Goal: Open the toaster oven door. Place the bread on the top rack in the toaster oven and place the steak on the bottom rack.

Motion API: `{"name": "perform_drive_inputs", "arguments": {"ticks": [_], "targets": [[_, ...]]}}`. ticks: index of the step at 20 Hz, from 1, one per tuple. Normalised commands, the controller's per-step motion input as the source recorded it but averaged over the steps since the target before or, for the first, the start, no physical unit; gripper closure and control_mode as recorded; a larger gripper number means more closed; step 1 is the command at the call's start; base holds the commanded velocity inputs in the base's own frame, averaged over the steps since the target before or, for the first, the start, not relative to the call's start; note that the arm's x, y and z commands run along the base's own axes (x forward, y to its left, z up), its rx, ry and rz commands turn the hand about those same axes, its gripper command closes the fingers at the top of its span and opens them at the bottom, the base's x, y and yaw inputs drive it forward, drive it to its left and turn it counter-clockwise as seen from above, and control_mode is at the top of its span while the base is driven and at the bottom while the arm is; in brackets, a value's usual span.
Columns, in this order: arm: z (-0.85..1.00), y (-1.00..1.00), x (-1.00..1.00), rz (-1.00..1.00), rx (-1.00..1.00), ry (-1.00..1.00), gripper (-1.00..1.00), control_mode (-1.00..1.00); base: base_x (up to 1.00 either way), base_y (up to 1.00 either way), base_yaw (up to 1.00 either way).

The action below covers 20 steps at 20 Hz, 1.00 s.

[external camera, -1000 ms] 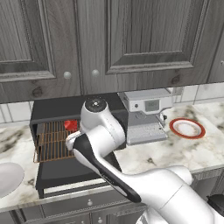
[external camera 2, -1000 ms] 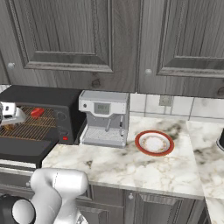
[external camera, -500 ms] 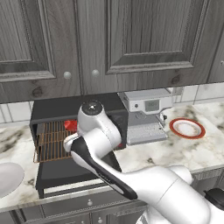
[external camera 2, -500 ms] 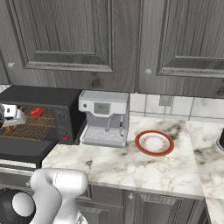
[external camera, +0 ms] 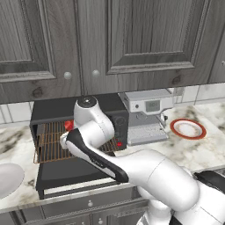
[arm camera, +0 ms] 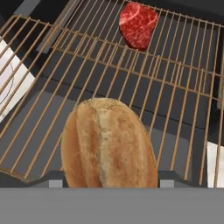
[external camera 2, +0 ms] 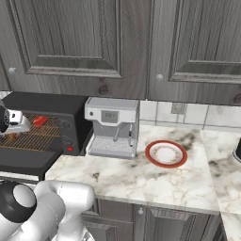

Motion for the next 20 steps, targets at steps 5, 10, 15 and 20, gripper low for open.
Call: {"name": "perform_drive_inputs", "arguments": {"ticks": [5, 10, 15, 20], "targets": [[-0.24, 0.19, 0.10, 0.00, -0.08, -0.13, 1.00, -1.00, 0.00, 0.00, 0.00], [-0.16, 0.13, 0.18, 0.00, -0.04, -0.09, 1.00, -1.00, 0.00, 0.00, 0.00], [-0.12, 0.06, 0.18, 0.00, 0.00, -0.01, 1.00, -1.00, 0.00, 0.00, 0.00], [-0.19, 0.01, 0.04, 0.00, 0.00, 0.00, 1.00, -1.00, 0.00, 0.00, 0.00]]}}
